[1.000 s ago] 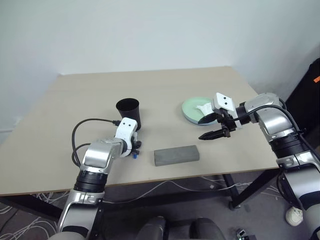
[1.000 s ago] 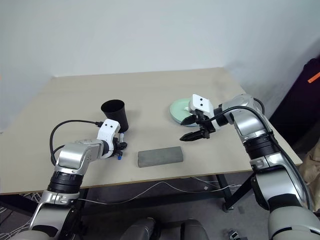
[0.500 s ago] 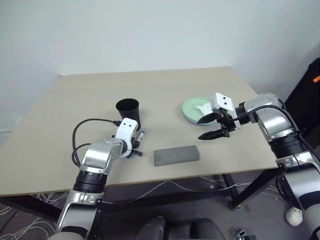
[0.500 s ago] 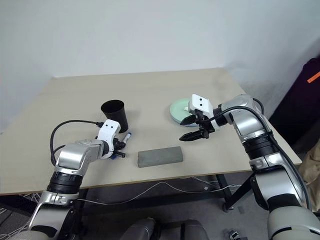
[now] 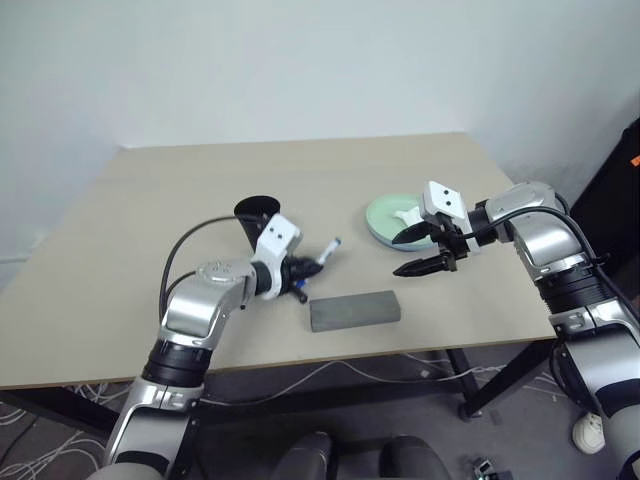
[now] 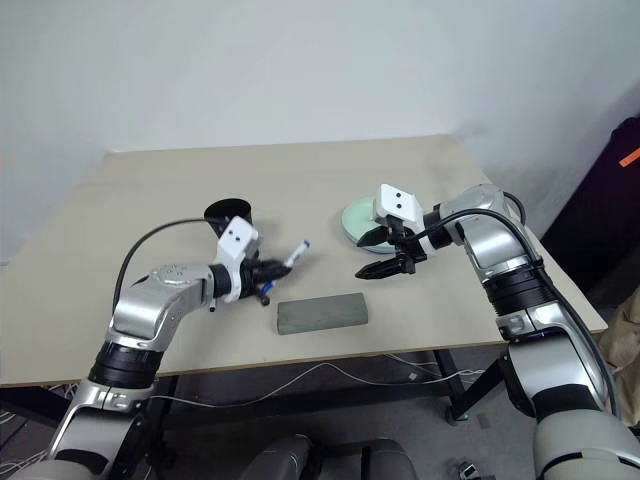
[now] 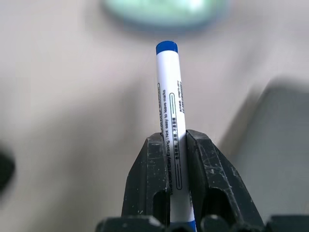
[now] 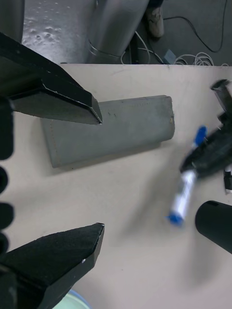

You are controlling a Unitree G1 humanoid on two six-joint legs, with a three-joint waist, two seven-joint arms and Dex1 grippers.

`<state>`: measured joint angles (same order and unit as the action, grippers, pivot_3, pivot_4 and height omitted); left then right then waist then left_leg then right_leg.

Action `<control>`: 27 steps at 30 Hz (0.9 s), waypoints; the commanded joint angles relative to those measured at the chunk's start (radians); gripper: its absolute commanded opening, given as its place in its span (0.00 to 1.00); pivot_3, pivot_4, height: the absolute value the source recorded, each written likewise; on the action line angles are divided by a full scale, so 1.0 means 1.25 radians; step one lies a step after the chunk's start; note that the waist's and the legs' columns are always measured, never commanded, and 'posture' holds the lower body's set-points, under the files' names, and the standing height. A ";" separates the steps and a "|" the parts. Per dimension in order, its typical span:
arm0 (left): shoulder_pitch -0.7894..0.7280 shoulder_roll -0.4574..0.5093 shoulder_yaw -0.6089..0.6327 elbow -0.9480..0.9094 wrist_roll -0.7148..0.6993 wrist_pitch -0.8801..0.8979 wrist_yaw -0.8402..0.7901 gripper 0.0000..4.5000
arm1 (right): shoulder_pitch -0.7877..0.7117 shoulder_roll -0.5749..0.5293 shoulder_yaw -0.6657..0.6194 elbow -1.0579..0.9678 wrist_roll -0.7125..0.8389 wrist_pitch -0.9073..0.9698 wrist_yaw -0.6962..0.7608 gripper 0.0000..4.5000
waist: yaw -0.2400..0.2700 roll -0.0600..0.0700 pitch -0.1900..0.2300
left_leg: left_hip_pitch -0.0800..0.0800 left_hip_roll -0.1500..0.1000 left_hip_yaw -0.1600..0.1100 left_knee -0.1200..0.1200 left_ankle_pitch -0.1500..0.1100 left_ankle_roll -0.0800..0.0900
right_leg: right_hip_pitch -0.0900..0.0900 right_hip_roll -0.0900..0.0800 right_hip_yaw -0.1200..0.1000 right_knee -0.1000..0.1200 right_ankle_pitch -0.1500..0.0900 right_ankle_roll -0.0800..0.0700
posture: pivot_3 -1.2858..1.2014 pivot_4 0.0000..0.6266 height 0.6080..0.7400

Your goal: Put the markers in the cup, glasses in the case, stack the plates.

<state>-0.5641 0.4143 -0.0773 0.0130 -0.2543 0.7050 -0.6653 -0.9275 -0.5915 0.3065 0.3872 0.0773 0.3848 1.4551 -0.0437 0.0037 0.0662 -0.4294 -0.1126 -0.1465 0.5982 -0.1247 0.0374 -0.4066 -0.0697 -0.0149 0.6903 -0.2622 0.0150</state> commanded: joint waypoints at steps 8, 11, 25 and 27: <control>-0.186 -0.082 0.126 0.219 0.076 -0.338 0.242 0.03 | -0.018 0.002 -0.014 -0.015 0.010 -0.005 -0.002 0.79 | -0.001 -0.001 0.000 | 0.000 0.000 0.001 0.000 0.000 0.000 | 0.001 0.000 0.000 0.000 0.000 0.001 | 0.52 0.00 1.00; -0.234 -0.083 0.154 0.307 0.094 -0.436 0.297 0.03 | -0.017 0.001 -0.014 -0.019 0.011 -0.002 -0.001 0.79 | 0.000 -0.001 0.000 | 0.000 0.000 0.001 0.000 0.000 0.000 | 0.001 0.001 0.000 0.000 0.000 0.001 | 0.52 0.00 1.00; -0.253 -0.068 0.188 0.598 0.111 -0.735 0.321 0.03 | -0.013 -0.003 -0.014 -0.029 0.013 0.006 0.002 0.79 | 0.000 -0.002 0.000 | 0.000 0.000 0.001 0.002 0.000 0.000 | 0.002 0.001 -0.001 0.000 0.001 0.002 | 0.52 0.00 1.00; -0.247 -0.071 0.187 0.619 0.110 -0.755 0.321 0.03 | -0.013 -0.003 -0.014 -0.030 0.013 0.008 0.003 0.79 | 0.000 -0.002 0.000 | 0.000 0.000 0.001 0.002 0.000 0.000 | 0.002 0.001 -0.001 0.000 0.001 0.002 | 0.52 0.00 1.00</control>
<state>-0.8698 0.3194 0.1484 0.7920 -0.1274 -0.2003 -0.2630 -0.9278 -0.5856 0.3066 0.3819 0.0787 0.3946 1.4564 -0.0438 0.0014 0.0658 -0.4295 -0.1132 -0.1451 0.6006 -0.1243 0.0379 -0.4043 -0.0688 -0.0161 0.6901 -0.2609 0.0176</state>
